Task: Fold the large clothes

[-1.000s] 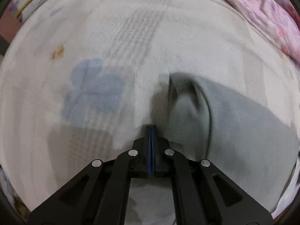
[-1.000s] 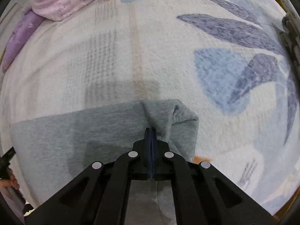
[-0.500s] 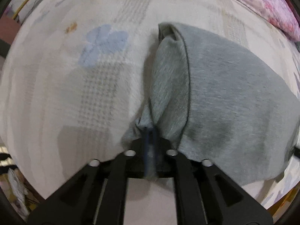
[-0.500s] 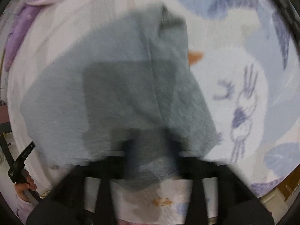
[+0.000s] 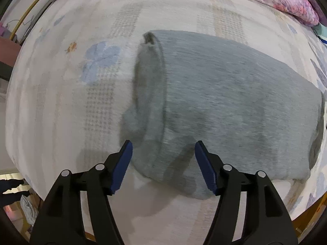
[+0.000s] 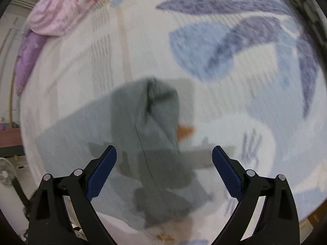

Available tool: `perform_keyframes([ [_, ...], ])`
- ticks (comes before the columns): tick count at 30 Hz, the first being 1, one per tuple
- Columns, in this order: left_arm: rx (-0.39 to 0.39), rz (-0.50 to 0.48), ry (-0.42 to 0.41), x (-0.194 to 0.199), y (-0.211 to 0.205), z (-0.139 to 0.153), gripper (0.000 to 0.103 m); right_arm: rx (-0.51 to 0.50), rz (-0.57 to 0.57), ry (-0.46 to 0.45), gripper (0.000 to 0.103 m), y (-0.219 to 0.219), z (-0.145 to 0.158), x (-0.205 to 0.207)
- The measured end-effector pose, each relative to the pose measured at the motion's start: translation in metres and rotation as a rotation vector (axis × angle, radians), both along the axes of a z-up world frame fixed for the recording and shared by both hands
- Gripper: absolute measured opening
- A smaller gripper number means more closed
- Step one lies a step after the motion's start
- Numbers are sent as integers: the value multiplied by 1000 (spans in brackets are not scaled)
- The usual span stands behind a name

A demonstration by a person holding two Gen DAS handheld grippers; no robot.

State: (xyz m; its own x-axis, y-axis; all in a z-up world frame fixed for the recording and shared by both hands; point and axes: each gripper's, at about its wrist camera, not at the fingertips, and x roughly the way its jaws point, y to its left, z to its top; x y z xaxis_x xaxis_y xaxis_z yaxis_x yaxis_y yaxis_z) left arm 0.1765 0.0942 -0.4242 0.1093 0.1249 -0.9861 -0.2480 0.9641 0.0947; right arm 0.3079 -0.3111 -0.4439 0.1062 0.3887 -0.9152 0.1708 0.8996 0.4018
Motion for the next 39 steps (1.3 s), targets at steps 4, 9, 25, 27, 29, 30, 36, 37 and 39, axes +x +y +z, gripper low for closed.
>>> perform_keyframes([
  [4, -5, -7, -2, 18, -32, 6, 70, 49, -14, -35, 91, 8, -12, 27],
  [9, -2, 27, -8, 22, -41, 7, 74, 163, 39, -79, 92, 12, -26, 34],
  [25, -78, -65, -202, 73, -94, 45, 76, 310, -33, 170, 45, 43, -60, -28],
  [27, -92, -98, -207, 90, -103, 47, 76, 291, -37, 174, 42, 43, -58, -29],
  [29, -121, -135, -185, 107, -112, 47, 75, 246, -22, 171, 37, 49, -55, -27],
  [30, -135, -148, -180, 116, -116, 46, 66, 220, -19, 170, 36, 52, -52, -29],
  [36, -227, -114, -51, 162, -127, 38, 2, 100, -36, 188, 36, 82, -56, -9],
  [37, -254, -106, -26, 171, -127, 37, 2, 82, -28, 192, 36, 89, -56, -3],
  [39, -252, -110, 15, 186, -131, 37, 0, 78, -36, 210, 36, 85, -59, -4],
])
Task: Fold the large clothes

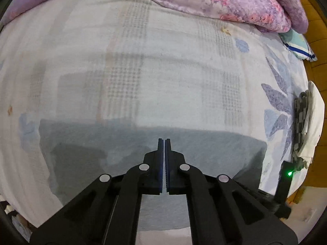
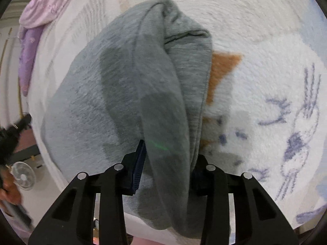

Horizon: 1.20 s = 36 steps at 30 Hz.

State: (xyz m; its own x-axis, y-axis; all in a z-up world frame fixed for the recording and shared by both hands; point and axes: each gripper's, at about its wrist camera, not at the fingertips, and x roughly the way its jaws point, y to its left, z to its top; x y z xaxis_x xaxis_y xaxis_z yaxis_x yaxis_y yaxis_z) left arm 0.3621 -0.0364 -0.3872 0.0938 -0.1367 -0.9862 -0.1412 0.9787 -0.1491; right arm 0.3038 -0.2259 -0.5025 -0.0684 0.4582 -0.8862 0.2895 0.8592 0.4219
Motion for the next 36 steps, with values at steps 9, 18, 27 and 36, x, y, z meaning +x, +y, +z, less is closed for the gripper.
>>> perform_keyframes([
  [9, 55, -91, 372, 41, -16, -80, 0, 34, 2, 4, 36, 0, -4, 3],
  [18, 191, -188, 445, 40, -42, -97, 0, 59, -25, 3, 36, -35, 0, -33],
  [27, 77, -26, 455, 32, -25, -110, 0, 106, -26, -7, 38, -44, -3, -34],
  [36, 76, -21, 479, 0, -36, -107, 1, 65, -18, 53, 38, -41, -1, -31],
])
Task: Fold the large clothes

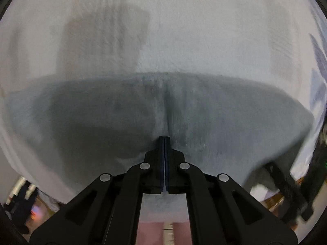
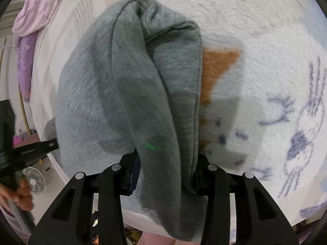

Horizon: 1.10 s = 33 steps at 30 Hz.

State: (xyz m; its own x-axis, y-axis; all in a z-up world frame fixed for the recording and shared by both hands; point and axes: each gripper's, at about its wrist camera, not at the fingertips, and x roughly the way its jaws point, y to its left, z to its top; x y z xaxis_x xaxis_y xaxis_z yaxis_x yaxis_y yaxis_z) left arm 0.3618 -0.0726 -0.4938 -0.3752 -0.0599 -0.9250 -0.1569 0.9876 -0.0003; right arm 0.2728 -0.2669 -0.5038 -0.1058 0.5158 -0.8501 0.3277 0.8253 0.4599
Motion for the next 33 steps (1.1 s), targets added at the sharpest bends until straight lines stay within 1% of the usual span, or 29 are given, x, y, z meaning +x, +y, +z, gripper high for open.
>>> perform_keyframes([
  [1, -1, 1, 19, 4, 1, -2, 1, 12, -7, -6, 38, -2, 0, -2],
  [2, 1, -34, 26, 4, -2, 1, 0, 28, -23, -12, 38, -5, 0, -5],
  [3, 2, -95, 13, -3, -7, 9, 0, 36, -39, -13, 38, -8, 0, -7],
  [4, 11, -115, -3, -8, -9, 18, 0, 34, -47, -8, 38, -8, 1, -8],
  [6, -6, -98, -15, -32, -11, 32, 0, 3, -38, 6, 38, -6, 2, -7],
  [7, -8, -100, -35, -37, -12, 29, 0, -11, -23, 4, 39, -3, 3, -6],
  [8, -9, -89, -45, -42, -11, 17, 0, -19, -5, -4, 40, -1, 3, -6],
  [9, -22, -38, -37, -41, -6, 5, 1, -20, 0, -7, 40, 0, 3, -7],
  [10, -24, -11, -34, -38, -4, 4, 1, -13, -3, -11, 40, -2, 3, -9],
  [11, -21, -17, -28, -38, -6, 7, 0, -7, -8, -15, 39, -5, 3, -11],
  [12, -7, -74, -58, -47, -14, 18, 0, -1, -12, -16, 39, -7, 3, -12],
  [13, 2, -103, -61, -53, -19, 27, 0, 0, -17, -14, 39, -9, 3, -14],
  [14, -22, -88, -37, -68, -22, 32, 0, -7, -16, -12, 39, -9, 3, -14],
  [15, -55, -59, -36, -87, -18, 28, 0, -17, -9, -13, 39, -8, 4, -14],
  [16, -66, -40, -74, -94, -15, 25, 0, -22, -2, -16, 39, -7, 3, -14],
  [17, -97, 20, -113, -99, -7, 22, 0, -24, 5, -20, 39, -5, 3, -14],
  [18, -116, 88, -138, -103, 0, 24, 0, -20, 6, -23, 39, -7, 3, -14],
  [19, -115, 101, -163, -104, -2, 32, 0, -7, -2, -26, 39, -10, 2, -16],
  [20, -101, 77, -213, -110, -6, 43, 0, -3, -5, -30, 39, -11, 3, -17],
  [21, -85, 31, -297, -120, -14, 57, 0, -2, -6, -38, 39, -12, 3, -19],
  [23, -66, -2, -392, -135, -19, 67, 0, -13, -9, -50, 39, -15, 4, -21],
  [24, -55, -20, -436, -139, -20, 65, 0, -28, -3, -60, 39, -14, 7, -22],
  [25, -50, -18, -462, -141, -21, 62, 0, -38, 7, -74, 38, -22, 8, -29],
  [27, -27, 4, -519, -151, -34, 59, 0, -57, 14, -131, 28, -21, 18, -34],
  [28, -1, -21, -534, -162, -43, 60, 0, -45, 12, -154, 14, -22, 23, -35],
  [29, 16, -45, -544, -174, -41, 49, 0, -39, 5, -169, 12, -24, 27, -38],
  [30, 23, -53, -556, -179, -45, 49, 0, -32, -17, -170, 12, -29, 32, -41],
  [31, 16, -42, -561, -181, -48, 49, 0, -17, -36, -174, 10, -32, 35, -44],
  [33, -20, -20, -576, -184, -46, 51, 2, 27, -63, -216, 9, -39, 53, -46],
])
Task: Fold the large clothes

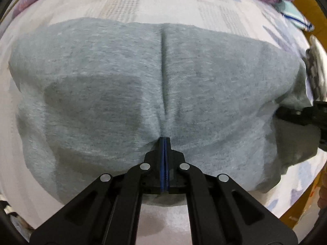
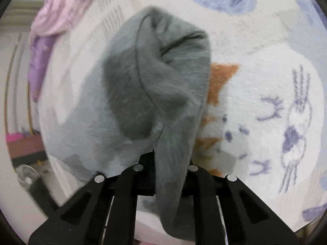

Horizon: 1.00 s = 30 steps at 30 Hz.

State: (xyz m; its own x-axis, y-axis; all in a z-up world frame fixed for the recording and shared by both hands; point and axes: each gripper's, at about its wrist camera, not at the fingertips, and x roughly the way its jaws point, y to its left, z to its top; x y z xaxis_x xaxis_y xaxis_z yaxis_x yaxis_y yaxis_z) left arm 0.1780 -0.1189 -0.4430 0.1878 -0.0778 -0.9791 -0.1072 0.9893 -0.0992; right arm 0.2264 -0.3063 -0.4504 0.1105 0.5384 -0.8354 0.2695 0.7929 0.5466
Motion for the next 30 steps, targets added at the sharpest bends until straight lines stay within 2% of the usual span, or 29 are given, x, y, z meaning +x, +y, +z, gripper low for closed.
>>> perform_keyframes([
  [5, -2, -44, -56, -12, 28, 1, 2, 25, 94, -58, 9, 26, 46, -6],
  [6, -18, -36, -65, -15, 31, 2, 2, 40, 120, -60, 9, 35, 55, -7],
  [7, -38, -26, -70, -9, 38, -9, 2, 51, 144, -67, 9, 43, 64, -7],
  [9, -85, -6, -81, -31, 49, -13, 2, 48, 191, -80, 9, 59, 81, -5],
  [13, -101, -16, -111, -36, 74, -6, 2, 74, 294, -86, 9, 106, 106, 2],
  [17, -209, 33, -130, -56, 102, -5, 2, 28, 425, -52, 9, 168, 105, 5],
  [19, -247, 33, -125, -61, 113, -3, 2, 29, 453, -39, 9, 191, 104, 10],
  [21, -335, 73, -113, -70, 138, 3, 2, 22, 479, -15, 9, 214, 103, 14],
  [23, -352, 92, -112, -81, 162, 12, 1, 53, 492, 17, 9, 234, 99, 15],
  [25, -323, 114, -102, -94, 189, 22, 0, 62, 529, 45, 9, 262, 90, 13],
  [27, -307, 135, -105, -110, 223, 31, 0, 27, 578, 54, 9, 294, 78, 8],
  [30, -244, 185, -94, -129, 272, 39, 0, 53, 585, 86, 9, 325, 57, 6],
])
